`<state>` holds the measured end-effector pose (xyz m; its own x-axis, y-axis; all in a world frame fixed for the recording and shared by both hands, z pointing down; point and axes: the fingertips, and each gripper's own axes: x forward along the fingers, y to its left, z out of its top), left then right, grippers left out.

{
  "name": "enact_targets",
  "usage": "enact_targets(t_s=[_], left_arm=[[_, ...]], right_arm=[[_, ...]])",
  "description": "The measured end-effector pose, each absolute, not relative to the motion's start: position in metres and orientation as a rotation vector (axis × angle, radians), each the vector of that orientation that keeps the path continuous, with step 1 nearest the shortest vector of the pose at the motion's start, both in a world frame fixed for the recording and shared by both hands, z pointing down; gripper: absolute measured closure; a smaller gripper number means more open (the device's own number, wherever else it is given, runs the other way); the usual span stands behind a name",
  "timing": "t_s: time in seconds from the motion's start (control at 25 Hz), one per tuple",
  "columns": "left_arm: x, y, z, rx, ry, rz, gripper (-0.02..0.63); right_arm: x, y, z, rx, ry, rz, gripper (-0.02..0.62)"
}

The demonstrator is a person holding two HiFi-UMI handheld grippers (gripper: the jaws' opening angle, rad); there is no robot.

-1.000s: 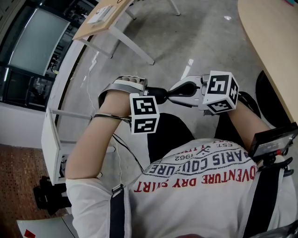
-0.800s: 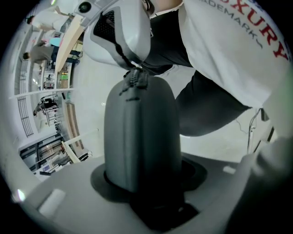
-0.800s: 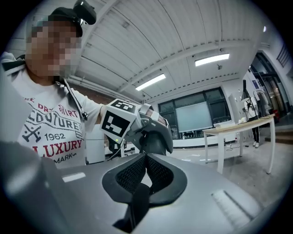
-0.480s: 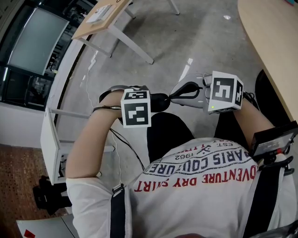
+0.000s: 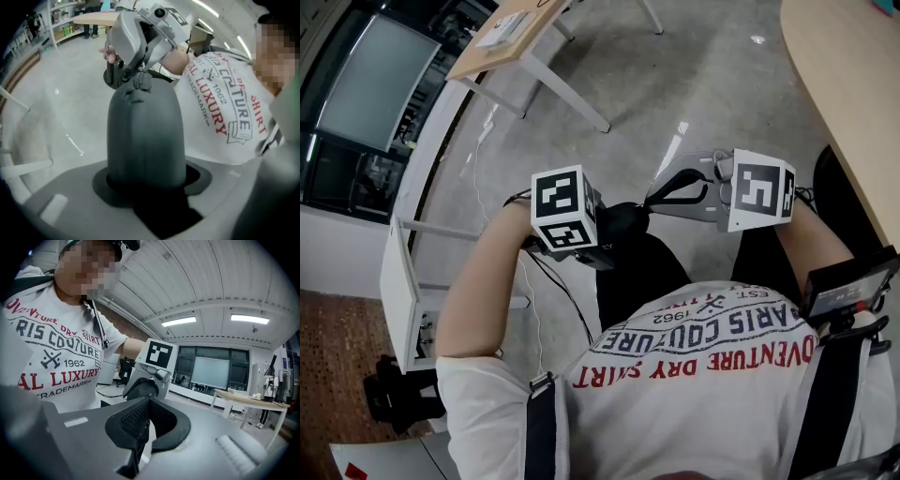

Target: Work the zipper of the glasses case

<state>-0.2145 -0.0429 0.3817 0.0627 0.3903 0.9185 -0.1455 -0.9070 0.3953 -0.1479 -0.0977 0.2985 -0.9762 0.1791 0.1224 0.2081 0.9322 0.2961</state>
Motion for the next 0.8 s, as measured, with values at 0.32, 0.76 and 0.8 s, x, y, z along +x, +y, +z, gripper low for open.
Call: enact_targets(t_s=[0.32,0.76,0.8], left_arm=[[-0.186,-0.032,0.371,2.05,0.305,1.422,0.359],[-0.15,-0.039,0.36,2.164,0.284,0.958,0.359],[-0.148,-0.039,0.358,2.164,0.286,0.922,0.359]], right_arm=[[-0.141,-0.106,0.298,-0.28,-2.974,-0.529,0.597],[-0.13,-0.117,0.293,-0.234,-2.995,-0.536,0.598],[-0.13,-0.117,0.293,-0.233,-2.992,-0.539,0.598]])
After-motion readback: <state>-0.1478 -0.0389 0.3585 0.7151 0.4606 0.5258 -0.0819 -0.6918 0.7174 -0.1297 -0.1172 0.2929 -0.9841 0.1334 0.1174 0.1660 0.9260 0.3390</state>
